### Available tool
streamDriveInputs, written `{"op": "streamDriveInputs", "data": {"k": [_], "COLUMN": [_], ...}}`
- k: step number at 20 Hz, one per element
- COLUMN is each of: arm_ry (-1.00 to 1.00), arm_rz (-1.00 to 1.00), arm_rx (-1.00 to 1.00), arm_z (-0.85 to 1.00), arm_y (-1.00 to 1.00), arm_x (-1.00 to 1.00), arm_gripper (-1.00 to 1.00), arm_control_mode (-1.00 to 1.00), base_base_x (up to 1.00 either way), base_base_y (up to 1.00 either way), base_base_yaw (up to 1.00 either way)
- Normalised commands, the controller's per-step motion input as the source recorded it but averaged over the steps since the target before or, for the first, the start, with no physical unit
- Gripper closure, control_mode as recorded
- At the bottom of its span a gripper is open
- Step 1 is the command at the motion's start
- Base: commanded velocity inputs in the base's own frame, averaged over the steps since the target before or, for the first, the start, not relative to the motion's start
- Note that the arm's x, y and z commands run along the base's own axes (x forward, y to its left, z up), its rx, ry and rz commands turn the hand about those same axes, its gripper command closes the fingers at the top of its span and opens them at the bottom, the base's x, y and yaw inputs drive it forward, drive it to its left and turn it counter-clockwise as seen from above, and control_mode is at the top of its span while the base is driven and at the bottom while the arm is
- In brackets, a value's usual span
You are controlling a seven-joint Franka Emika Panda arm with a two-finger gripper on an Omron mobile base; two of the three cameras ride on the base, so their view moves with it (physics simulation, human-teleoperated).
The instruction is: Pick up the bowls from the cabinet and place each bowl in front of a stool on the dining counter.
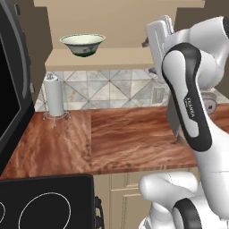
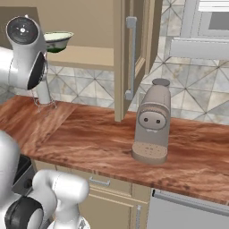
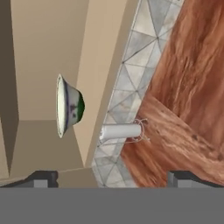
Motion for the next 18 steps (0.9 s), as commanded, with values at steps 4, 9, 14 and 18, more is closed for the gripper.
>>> {"op": "streamDriveInputs", "data": {"k": [4,9,14,18], "arm_ry": [0.00,0.01,0.04,0.01], "arm_rz": [0.01,0.03,0.04,0.03], "arm_rx": [0.00,0.00,0.00,0.00], "arm_z": [0.00,0.00,0.00,0.00], "arm_y": [0.35,0.38,0.34,0.24], "arm_x": [0.68,0.70,0.61,0.68], "arm_gripper": [-1.00,-1.00,-1.00,-1.00], "arm_control_mode": [-1.00,-1.00,-1.00,-1.00], "base_base_x": [0.00,0.00,0.00,0.00], "base_base_y": [0.00,0.00,0.00,0.00], "base_base_yaw": [0.00,0.00,0.00,0.00]}}
